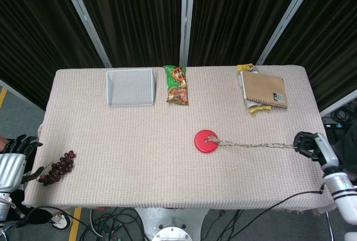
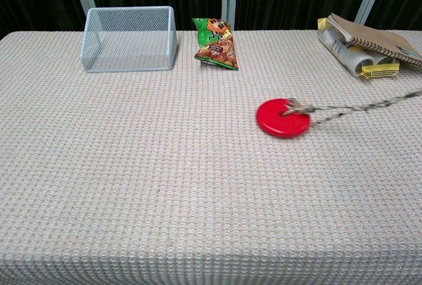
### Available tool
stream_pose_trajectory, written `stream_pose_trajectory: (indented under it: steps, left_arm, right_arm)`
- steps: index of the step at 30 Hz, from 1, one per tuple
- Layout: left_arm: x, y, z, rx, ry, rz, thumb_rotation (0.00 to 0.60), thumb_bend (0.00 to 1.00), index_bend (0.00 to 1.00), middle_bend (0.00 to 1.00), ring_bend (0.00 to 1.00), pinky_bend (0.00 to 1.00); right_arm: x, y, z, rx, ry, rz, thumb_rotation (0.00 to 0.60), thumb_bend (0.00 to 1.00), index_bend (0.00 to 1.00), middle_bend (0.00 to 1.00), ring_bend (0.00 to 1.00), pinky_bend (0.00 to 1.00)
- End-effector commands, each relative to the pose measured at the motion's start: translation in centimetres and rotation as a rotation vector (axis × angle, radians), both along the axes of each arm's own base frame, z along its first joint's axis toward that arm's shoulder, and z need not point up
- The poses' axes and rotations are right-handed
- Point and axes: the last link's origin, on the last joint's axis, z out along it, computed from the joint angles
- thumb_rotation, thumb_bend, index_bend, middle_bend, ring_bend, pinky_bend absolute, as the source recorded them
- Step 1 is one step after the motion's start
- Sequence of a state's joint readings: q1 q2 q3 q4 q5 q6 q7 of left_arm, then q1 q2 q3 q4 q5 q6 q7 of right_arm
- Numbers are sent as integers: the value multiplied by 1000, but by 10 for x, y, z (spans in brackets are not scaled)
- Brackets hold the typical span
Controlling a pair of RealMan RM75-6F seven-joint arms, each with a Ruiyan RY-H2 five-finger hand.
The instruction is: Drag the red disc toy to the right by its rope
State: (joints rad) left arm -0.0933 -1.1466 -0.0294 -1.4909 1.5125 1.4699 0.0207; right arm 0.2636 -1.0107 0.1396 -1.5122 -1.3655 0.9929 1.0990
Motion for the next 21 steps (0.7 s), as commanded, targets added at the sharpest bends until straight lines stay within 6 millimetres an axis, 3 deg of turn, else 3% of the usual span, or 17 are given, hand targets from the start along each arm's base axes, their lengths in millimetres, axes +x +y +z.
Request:
stream_pose_trajectory:
  steps: [1, 6, 13, 17, 21]
  left_arm:
    - [2, 1, -2, -4, 0, -2, 600, 192, 298, 175, 99, 185]
    - [3, 0, -2, -6, 9, 4, 600, 192, 298, 175, 99, 185]
    - [4, 0, -4, -10, 13, 9, 600, 192, 298, 175, 99, 185]
    - [3, 0, -5, -15, 13, 13, 600, 192, 298, 175, 99, 185]
    - [2, 0, -7, -23, 12, 18, 600, 192, 298, 175, 99, 185]
  right_arm:
    - [-48, 32, 34, -92, 1, -119, 600, 1000, 989, 830, 924, 965]
    - [-79, 49, 60, -200, -51, -210, 600, 1000, 989, 830, 924, 965]
    - [-91, 53, 76, -299, -128, -251, 600, 1000, 992, 829, 924, 965]
    - [-83, 42, 66, -265, -119, -219, 600, 1000, 994, 830, 924, 965]
    - [-50, 7, 42, -197, -88, -98, 600, 1000, 994, 829, 924, 965]
